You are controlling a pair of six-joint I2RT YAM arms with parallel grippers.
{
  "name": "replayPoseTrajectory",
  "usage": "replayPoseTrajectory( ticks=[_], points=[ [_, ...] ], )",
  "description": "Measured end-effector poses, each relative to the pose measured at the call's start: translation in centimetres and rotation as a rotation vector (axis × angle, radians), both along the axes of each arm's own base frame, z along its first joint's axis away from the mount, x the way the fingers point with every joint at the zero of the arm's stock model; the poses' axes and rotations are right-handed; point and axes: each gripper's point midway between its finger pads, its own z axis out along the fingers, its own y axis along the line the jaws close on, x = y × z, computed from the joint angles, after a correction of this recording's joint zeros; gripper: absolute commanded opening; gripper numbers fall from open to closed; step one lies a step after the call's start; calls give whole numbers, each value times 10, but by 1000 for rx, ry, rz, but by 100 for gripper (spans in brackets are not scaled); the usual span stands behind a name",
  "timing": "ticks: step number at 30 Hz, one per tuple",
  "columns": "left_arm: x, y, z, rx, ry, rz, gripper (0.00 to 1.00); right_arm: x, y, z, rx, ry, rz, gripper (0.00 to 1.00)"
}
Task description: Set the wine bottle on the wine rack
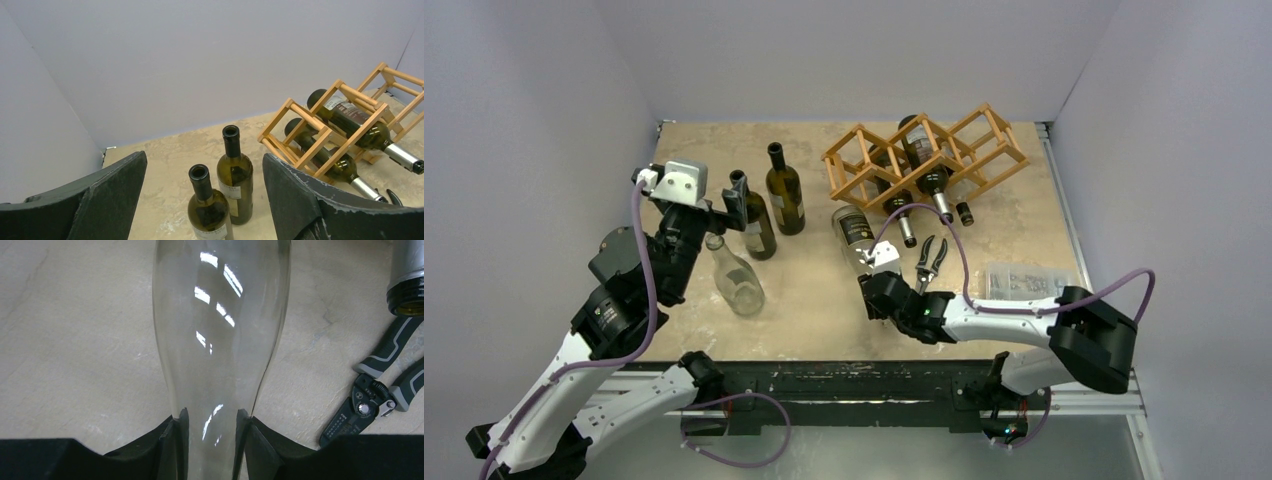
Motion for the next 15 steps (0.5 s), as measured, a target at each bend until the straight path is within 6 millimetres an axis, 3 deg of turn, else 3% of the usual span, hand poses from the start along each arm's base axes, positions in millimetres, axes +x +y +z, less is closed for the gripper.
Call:
replayPoseTrajectory(
  ticks=[9,15],
  points=[
    [0,-1,-1,-10,6,-2,85,-13,2,32,83,-4,77,0],
    [0,-1,-1,-10,7,-2,85,-20,-5,64,170,-43,102,0]
  ],
)
